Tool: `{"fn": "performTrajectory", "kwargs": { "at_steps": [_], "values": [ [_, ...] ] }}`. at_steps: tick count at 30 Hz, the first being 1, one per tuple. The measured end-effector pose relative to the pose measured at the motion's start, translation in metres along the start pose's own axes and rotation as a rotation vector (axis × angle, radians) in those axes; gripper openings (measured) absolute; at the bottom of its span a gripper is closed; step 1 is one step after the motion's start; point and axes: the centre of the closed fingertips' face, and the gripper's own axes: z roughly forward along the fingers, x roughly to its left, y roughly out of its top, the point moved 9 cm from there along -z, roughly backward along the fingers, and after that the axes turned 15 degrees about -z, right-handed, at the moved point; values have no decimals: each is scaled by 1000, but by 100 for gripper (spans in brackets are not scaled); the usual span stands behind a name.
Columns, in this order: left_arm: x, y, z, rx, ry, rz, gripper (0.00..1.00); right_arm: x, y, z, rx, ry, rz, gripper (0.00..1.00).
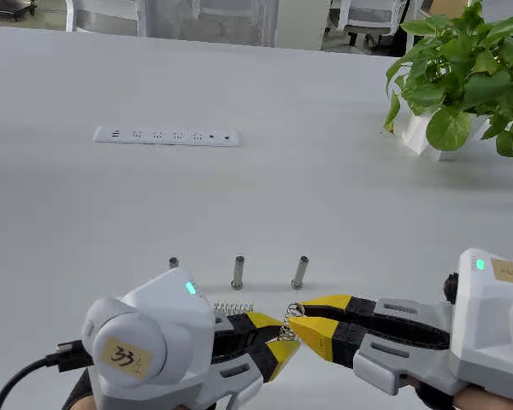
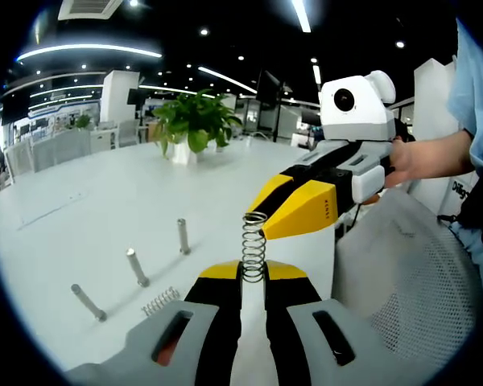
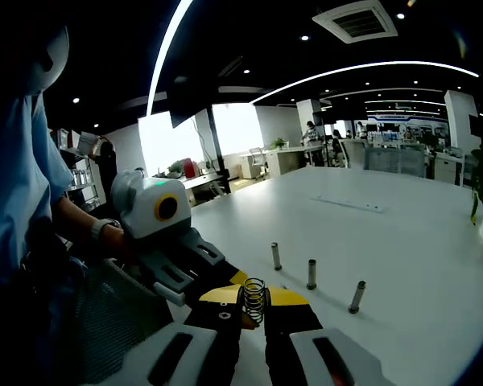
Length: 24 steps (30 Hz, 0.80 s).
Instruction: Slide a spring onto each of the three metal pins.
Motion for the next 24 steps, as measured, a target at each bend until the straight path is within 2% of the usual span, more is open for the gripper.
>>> {"fn": "performTrajectory", "kwargs": {
  "at_steps": [2, 6, 12, 15, 17, 18, 24],
  "values": [
    [0, 1, -1, 5, 0, 5, 6, -1, 1, -2, 23, 10, -20, 7],
    [3, 2, -2, 17, 0, 27, 6, -2, 5, -3, 105, 51, -125, 20],
    [4, 1, -5, 78, -9, 124, 6, -10, 16, -1, 205, 126, -304, 24],
    [4, -1, -5, 111, -20, 168, 6, -11, 25, 1, 268, 207, -408, 24],
    [4, -2, -6, 122, -23, 189, 6, -12, 28, 3, 309, 240, -464, 24],
    [4, -3, -6, 127, -24, 194, 6, -11, 30, 4, 334, 275, -495, 24],
    [3, -4, -6, 147, -31, 233, 6, -6, 31, 14, 441, 417, -618, 22]
  ]
}}
